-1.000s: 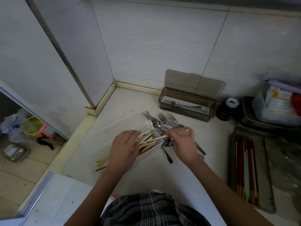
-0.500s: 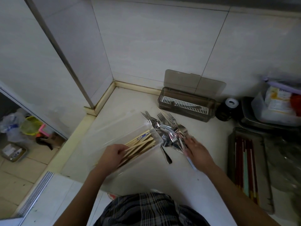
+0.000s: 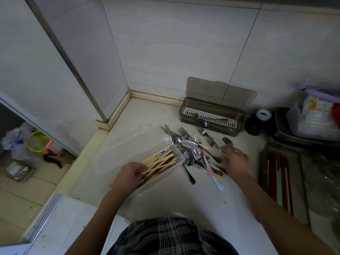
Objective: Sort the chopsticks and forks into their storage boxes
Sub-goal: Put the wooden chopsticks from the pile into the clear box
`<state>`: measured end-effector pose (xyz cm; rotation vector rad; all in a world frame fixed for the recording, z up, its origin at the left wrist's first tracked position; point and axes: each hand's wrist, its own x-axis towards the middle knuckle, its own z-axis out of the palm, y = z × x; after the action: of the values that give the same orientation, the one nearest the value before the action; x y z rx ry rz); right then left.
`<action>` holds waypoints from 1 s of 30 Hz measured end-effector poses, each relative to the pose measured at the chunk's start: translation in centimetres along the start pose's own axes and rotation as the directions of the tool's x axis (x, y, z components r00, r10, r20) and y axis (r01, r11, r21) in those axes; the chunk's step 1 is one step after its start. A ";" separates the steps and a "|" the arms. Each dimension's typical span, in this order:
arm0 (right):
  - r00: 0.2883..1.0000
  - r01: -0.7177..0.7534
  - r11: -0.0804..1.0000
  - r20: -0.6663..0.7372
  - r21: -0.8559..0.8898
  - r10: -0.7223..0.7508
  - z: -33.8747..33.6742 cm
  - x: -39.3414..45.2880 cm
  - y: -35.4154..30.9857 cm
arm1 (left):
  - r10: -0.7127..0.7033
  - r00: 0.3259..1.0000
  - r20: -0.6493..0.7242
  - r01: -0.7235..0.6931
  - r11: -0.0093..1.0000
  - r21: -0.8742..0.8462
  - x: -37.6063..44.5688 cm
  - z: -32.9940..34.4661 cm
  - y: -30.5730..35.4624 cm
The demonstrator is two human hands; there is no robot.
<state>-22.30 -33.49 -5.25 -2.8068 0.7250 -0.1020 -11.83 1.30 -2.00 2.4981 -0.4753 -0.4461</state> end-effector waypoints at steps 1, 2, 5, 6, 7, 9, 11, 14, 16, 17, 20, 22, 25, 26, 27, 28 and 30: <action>0.999 0.042 0.999 0.008 0.019 -0.042 -0.2 0.5 -0.4 | 0.007 1.000 -0.003 -0.007 1.000 0.008 0.0 0.0 0.1; 0.996 0.085 0.996 0.038 0.031 -0.086 -0.3 0.9 -0.9 | 0.014 1.000 -0.004 -0.014 1.000 0.017 -0.1 0.1 0.1; 0.982 0.126 0.992 0.140 0.024 -0.128 -0.3 2.5 -1.6 | 0.029 1.000 0.010 -0.029 0.998 0.050 -0.1 0.1 0.1; 0.978 0.112 0.993 0.180 -0.023 -0.106 -0.3 3.1 -1.7 | 0.037 0.999 0.019 -0.038 0.997 0.061 -0.1 0.1 0.0; 0.974 0.085 0.993 0.217 -0.077 -0.067 -0.3 3.7 -1.8 | 0.043 0.999 0.028 -0.045 0.997 0.068 -0.1 0.1 -0.1; 0.970 0.020 0.985 0.241 -0.174 0.023 -0.7 4.7 -2.3 | 0.050 0.998 0.034 -0.052 0.996 0.070 -0.1 0.1 -0.2; 0.976 0.019 0.958 0.212 -0.285 0.044 -1.0 5.3 -2.9 | 0.051 0.998 0.024 -0.053 0.996 0.067 -0.1 0.1 -0.3; 0.982 -0.002 0.949 0.181 -0.317 0.063 -0.9 5.6 -3.3 | 0.055 0.998 0.026 -0.057 0.996 0.070 -0.1 0.1 -0.3; 0.971 -0.048 0.962 0.212 -0.267 0.107 -0.6 5.3 -3.1 | 0.054 0.998 0.037 -0.056 0.996 0.076 0.1 0.2 -0.5; 0.961 -0.070 0.966 0.243 -0.250 0.133 -0.5 5.1 -2.9 | 0.056 0.998 0.037 -0.059 0.995 0.079 0.1 0.2 -0.5; 0.921 -0.115 0.973 0.346 -0.198 0.179 -0.2 4.7 -2.1 | 0.072 0.997 0.030 -0.075 0.994 0.084 0.3 0.4 -0.5; 0.897 -0.149 0.978 0.396 -0.143 0.194 -0.3 4.5 -1.8 | 0.078 0.996 0.036 -0.081 0.993 0.089 0.5 0.5 -0.5; 0.907 -0.099 0.987 0.395 -0.129 0.143 -0.2 3.8 -1.6 | 0.091 0.995 0.045 -0.095 0.992 0.086 0.7 0.6 -0.4; 0.917 -0.069 0.988 0.380 -0.138 0.117 -0.2 3.6 -1.7 | 0.091 0.995 0.047 -0.095 0.992 0.086 0.7 0.6 -0.3; 0.926 -0.051 0.989 0.365 -0.137 0.098 -0.2 3.3 -1.8 | 0.090 0.995 0.048 -0.094 0.992 0.087 0.7 0.5 -0.2; 0.931 -0.043 0.991 0.354 -0.127 0.086 -0.3 3.1 -1.9 | 0.092 0.995 0.044 -0.095 0.992 0.087 0.7 0.5 -0.2; 0.942 -0.007 0.995 0.334 -0.104 0.041 -0.5 2.6 -2.0 | 0.097 0.995 0.029 -0.099 0.992 0.078 0.6 0.6 -0.2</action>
<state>-19.11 -33.15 -4.19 -2.8008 0.6964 0.4208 -11.51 0.98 -2.68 2.5339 -0.6343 -0.4278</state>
